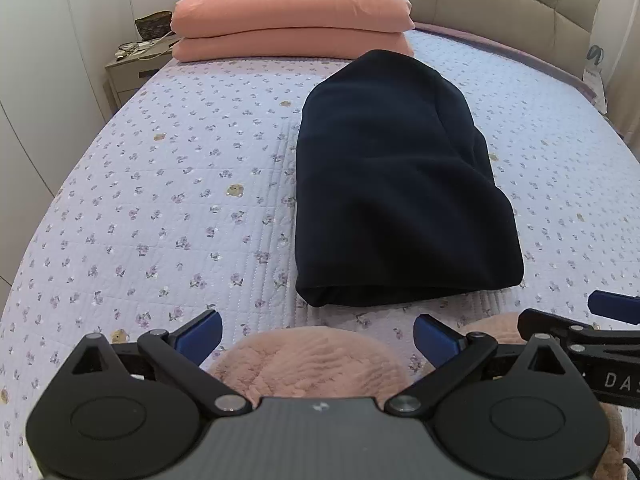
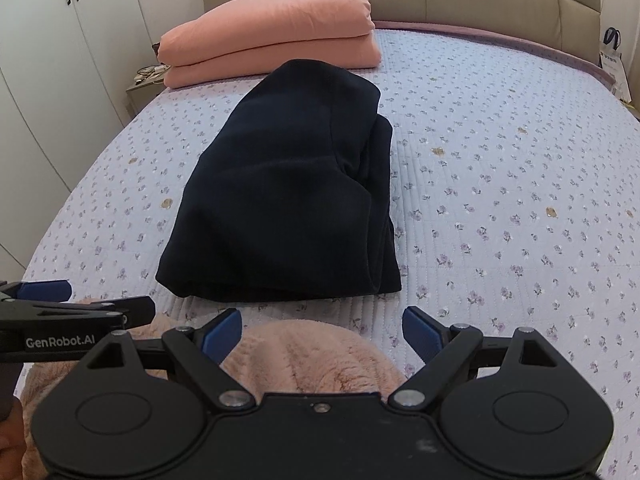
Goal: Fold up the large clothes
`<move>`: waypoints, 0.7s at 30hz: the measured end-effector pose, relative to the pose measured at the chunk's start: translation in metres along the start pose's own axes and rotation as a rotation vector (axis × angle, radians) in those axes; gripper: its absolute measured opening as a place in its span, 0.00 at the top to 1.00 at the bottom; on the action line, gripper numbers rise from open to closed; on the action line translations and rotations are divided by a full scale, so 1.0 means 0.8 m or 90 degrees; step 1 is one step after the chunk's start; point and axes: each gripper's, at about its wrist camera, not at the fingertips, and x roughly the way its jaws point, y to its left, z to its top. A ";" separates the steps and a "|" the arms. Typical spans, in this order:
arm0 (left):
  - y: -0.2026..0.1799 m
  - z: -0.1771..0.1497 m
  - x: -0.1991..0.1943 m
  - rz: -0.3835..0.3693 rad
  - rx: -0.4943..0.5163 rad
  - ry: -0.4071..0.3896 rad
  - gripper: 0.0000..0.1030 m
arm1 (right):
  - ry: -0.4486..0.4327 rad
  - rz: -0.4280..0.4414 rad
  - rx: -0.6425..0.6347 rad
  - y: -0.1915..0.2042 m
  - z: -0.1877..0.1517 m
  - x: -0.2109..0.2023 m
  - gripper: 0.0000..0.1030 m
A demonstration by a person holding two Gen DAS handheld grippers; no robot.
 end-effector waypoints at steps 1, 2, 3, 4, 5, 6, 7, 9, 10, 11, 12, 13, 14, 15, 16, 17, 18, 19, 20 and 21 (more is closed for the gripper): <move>0.000 0.000 0.000 0.000 0.000 0.001 0.00 | 0.001 0.001 -0.001 0.000 0.000 0.000 0.00; 0.000 0.000 0.000 0.000 0.000 0.001 0.00 | 0.002 0.002 -0.002 0.001 -0.001 0.001 0.00; 0.000 0.000 0.001 0.000 0.001 0.001 0.00 | 0.003 0.002 -0.003 0.000 -0.001 0.000 0.00; 0.000 0.000 0.000 0.000 0.002 0.002 0.00 | 0.004 0.002 -0.005 0.001 -0.001 0.001 0.00; 0.000 0.000 0.001 0.000 0.001 0.002 0.00 | 0.004 0.002 -0.008 0.001 -0.001 0.000 0.00; 0.000 0.000 0.001 -0.001 0.001 0.002 0.00 | 0.004 0.003 -0.009 0.001 -0.001 0.000 0.00; 0.001 0.000 0.001 -0.001 0.001 0.003 0.00 | 0.005 0.003 -0.010 0.001 -0.001 0.001 0.00; 0.001 0.000 0.001 0.000 0.000 0.003 0.00 | 0.005 0.003 -0.010 0.002 -0.001 0.001 0.00; 0.001 0.000 0.001 0.000 0.000 0.002 0.00 | 0.004 0.002 -0.009 0.001 -0.001 0.001 0.00; 0.000 -0.001 0.001 0.000 0.000 0.002 0.00 | 0.004 0.002 -0.008 0.002 -0.001 0.001 0.00; 0.000 -0.001 0.001 0.000 -0.001 0.003 0.00 | 0.003 0.001 -0.007 0.001 -0.001 0.001 0.00; 0.000 -0.001 0.001 0.000 -0.001 0.002 0.00 | 0.002 0.001 -0.006 0.001 -0.001 0.001 0.00; 0.000 -0.001 0.001 -0.001 -0.001 0.002 0.00 | 0.003 0.002 -0.006 0.001 -0.001 0.001 0.00; 0.000 -0.001 0.001 -0.001 -0.001 0.002 0.00 | 0.002 0.002 -0.005 0.001 -0.001 0.001 0.00; 0.000 -0.001 0.001 0.000 -0.001 0.002 0.00 | 0.001 0.001 -0.004 0.001 -0.001 0.000 0.00; 0.000 0.000 0.001 0.000 0.000 0.003 0.00 | 0.001 0.000 -0.006 0.001 -0.001 0.000 0.00; 0.000 0.000 0.001 0.000 -0.001 0.003 0.00 | 0.001 0.000 -0.007 0.002 -0.001 0.000 0.00; 0.000 0.000 0.001 0.000 -0.002 0.002 0.00 | 0.001 0.000 -0.007 0.002 -0.001 0.000 0.00; 0.000 0.000 0.001 -0.001 -0.001 0.003 0.00 | 0.000 0.000 -0.008 0.002 -0.001 0.000 0.00; 0.000 0.000 0.001 -0.001 -0.001 0.002 0.00 | 0.000 -0.001 -0.007 0.003 -0.001 0.000 0.00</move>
